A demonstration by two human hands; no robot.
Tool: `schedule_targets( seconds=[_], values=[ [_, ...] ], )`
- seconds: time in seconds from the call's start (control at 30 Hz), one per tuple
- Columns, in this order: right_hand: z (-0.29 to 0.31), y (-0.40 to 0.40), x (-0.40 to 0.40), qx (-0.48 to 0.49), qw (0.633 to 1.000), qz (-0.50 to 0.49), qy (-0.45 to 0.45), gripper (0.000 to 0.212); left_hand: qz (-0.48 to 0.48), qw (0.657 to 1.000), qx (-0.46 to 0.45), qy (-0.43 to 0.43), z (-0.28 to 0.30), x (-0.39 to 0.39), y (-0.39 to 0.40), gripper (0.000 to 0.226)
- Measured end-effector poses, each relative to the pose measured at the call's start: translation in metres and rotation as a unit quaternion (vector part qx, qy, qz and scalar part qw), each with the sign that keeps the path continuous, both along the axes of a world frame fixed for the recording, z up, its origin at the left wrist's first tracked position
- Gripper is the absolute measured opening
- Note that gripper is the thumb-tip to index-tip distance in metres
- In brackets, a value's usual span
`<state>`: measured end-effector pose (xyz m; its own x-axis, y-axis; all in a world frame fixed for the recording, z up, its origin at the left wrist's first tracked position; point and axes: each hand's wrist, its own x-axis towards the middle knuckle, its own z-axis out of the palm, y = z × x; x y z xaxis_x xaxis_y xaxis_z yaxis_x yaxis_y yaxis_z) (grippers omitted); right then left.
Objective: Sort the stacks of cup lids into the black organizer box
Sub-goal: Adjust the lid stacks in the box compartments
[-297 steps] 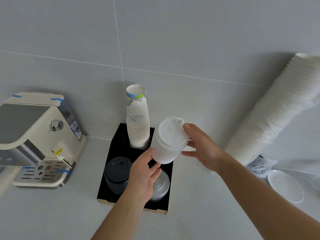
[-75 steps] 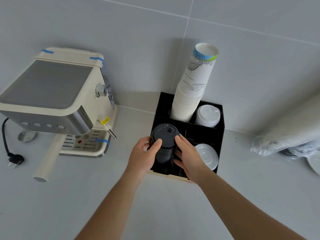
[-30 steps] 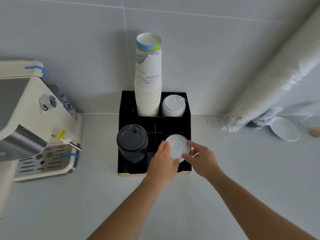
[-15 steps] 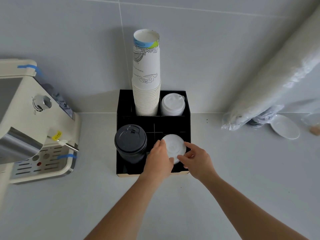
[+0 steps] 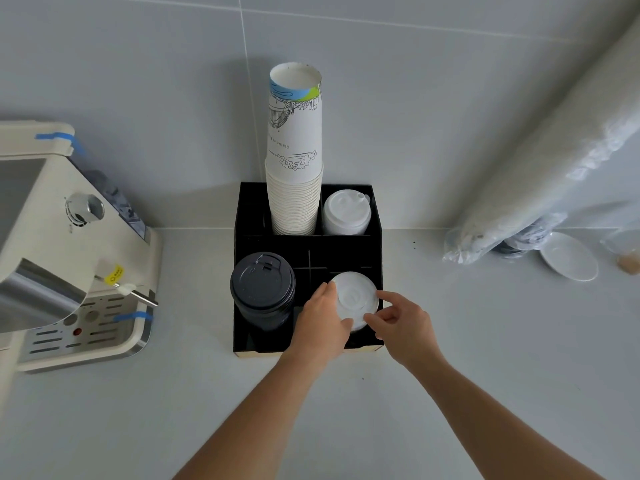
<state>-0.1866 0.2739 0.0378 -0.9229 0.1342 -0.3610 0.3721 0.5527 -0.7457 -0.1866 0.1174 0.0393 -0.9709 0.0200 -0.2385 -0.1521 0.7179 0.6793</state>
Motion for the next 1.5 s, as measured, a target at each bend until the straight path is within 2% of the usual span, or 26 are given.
schedule_targets(
  seconds=[0.17,0.33,0.73,1.0,1.2,1.4,1.5],
  values=[
    [0.005,0.004,-0.002,0.003,1.000,0.002,0.007,0.044,-0.009,1.000,0.009,-0.011,0.002,0.004,0.001,0.064],
    [0.016,0.013,-0.011,0.017,0.999,0.008,0.032,0.041,-0.006,1.000,0.021,-0.015,0.013,0.009,-0.002,0.072],
    [0.070,0.004,-0.081,0.078,0.985,0.062,0.138,0.026,0.014,0.996,0.059,0.067,0.045,-0.016,0.004,0.059],
    [0.080,-0.008,-0.126,0.126,0.978,0.118,0.119,0.043,0.081,0.994,0.018,0.074,0.054,-0.065,0.020,0.055],
    [0.075,-0.013,-0.156,0.188,0.959,0.184,0.105,0.058,0.114,0.988,-0.010,0.103,0.050,-0.090,0.020,0.049],
    [0.071,-0.015,-0.172,0.193,0.951,0.234,0.066,0.068,0.084,0.990,-0.026,0.111,0.043,-0.090,0.024,0.045],
    [0.070,-0.009,-0.175,0.199,0.947,0.245,0.061,0.072,0.075,0.992,-0.036,0.091,0.041,-0.088,0.025,0.056]
  ],
)
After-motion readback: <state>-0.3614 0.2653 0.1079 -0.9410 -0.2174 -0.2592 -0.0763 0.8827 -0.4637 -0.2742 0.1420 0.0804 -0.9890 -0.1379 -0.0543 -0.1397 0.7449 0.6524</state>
